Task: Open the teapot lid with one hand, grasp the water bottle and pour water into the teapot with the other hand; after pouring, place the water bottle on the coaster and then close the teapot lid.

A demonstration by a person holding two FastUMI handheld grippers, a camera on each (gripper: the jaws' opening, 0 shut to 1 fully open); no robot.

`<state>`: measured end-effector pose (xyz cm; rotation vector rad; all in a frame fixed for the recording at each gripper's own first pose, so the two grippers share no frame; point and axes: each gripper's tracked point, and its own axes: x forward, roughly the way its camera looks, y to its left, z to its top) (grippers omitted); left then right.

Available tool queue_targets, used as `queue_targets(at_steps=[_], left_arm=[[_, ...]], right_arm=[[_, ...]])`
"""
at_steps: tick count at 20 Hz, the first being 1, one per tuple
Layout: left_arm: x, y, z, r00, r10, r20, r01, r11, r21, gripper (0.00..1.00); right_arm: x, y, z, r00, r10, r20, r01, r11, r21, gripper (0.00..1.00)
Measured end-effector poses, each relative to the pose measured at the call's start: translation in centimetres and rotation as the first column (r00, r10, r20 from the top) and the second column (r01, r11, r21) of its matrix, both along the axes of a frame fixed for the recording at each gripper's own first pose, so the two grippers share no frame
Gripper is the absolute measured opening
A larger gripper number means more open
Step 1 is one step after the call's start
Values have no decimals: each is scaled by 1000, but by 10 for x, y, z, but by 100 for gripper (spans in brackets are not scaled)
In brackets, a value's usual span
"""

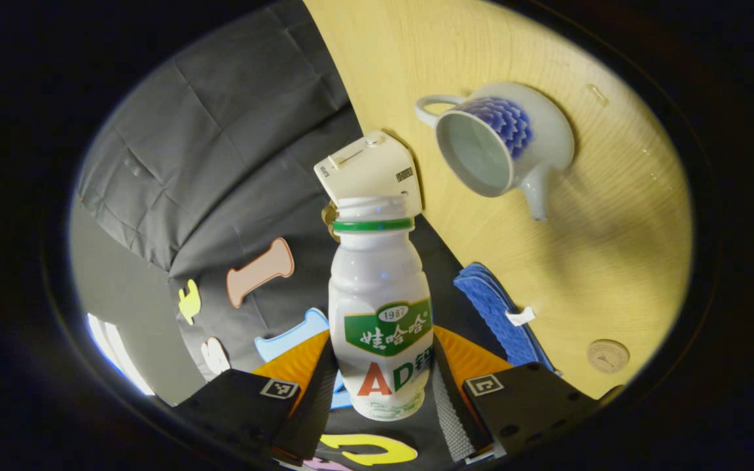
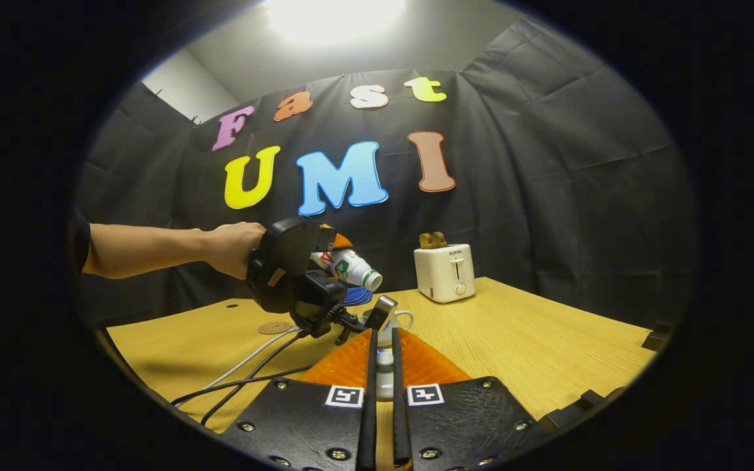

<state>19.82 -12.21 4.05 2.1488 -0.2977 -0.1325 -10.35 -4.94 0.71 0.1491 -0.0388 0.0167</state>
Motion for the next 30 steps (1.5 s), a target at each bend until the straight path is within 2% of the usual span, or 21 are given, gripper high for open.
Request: queue_targets(at_steps=[1, 2, 3, 5, 6, 9, 11, 12, 13, 16, 17, 19, 20, 21, 24, 26, 28, 29, 30], left_arm=[[0, 0, 0, 1000, 0, -2, 0, 1000, -5, 82], [0, 0, -1, 1000, -1, -4, 1, 1000, -14, 82], [-2, 0, -3, 1000, 0, -13, 0, 1000, -30, 77], [-2, 0, -7, 999, 5, -43, -8, 997, -72, 77], [-3, 0, -8, 998, 7, -57, -13, 996, -90, 83], [0, 2, -13, 992, 6, -125, -27, 985, -172, 83], [-4, 0, -19, 985, 2, -171, -44, 969, -242, 72], [-4, 0, -21, 982, -8, -187, -43, 962, -270, 72], [-4, -1, -24, 978, -17, -210, -46, 955, -293, 83], [-1, 0, -28, 964, -31, -264, -71, 928, -366, 72], [-2, -1, -30, 961, -42, -274, -74, 914, -399, 83], [-4, -3, -38, 943, -73, -324, -104, 861, -498, 83], [-3, -5, -41, 937, -87, -339, -118, 834, -540, 77], [-3, -5, -43, 933, -100, -345, -126, 809, -575, 77], [-3, 5, -40, 928, -135, -347, -159, 698, -698, 77], [-15, 14, -30, 928, -169, -332, -165, 613, -772, 77], [-20, 19, -18, 928, -213, -307, -169, 493, -854, 77], [-22, 23, -10, 926, -239, -292, -169, 430, -887, 83], [-25, 27, -7, 919, -268, -289, -186, 350, -918, 83]], right_arm=[[1, 0, 0, 1000, 1, -3, -1, 1000, 0, 10], [0, 0, -1, 1000, 0, -5, 0, 1000, 0, 10], [0, 0, -1, 1000, 0, -5, 0, 1000, -1, 10], [2, 0, -2, 1000, 0, -9, 0, 1000, -3, 10], [3, -1, -3, 1000, 1, -12, -1, 1000, -4, 10], [1, -4, 3, 1000, -13, 0, 13, 1000, -7, 10], [2, -3, 5, 1000, -15, 4, 15, 1000, -16, 10], [1, -3, 8, 1000, -12, 9, 12, 1000, -18, 10], [0, -2, 11, 1000, -9, 21, 10, 1000, -19, 10], [-2, 0, 20, 999, -9, 54, 12, 999, -44, 10], [-2, 1, 21, 998, -8, 61, 11, 999, -48, 10], [-3, 3, 27, 997, 1, 78, 4, 998, -59, 10], [-4, 4, 31, 996, 7, 89, -2, 998, -62, 10], [-4, 3, 35, 995, 7, 99, -1, 998, -62, 10], [1, -7, 48, 996, -15, 91, 18, 999, -30, 10], [11, -13, 52, 997, -14, 74, 14, 1000, 4, 10], [26, -19, 50, 998, -17, 53, 16, 1000, 4, 10], [33, -19, 51, 999, -9, 47, 9, 1000, 1, 10], [45, -15, 50, 1000, 4, 27, -4, 1000, -14, 10]])
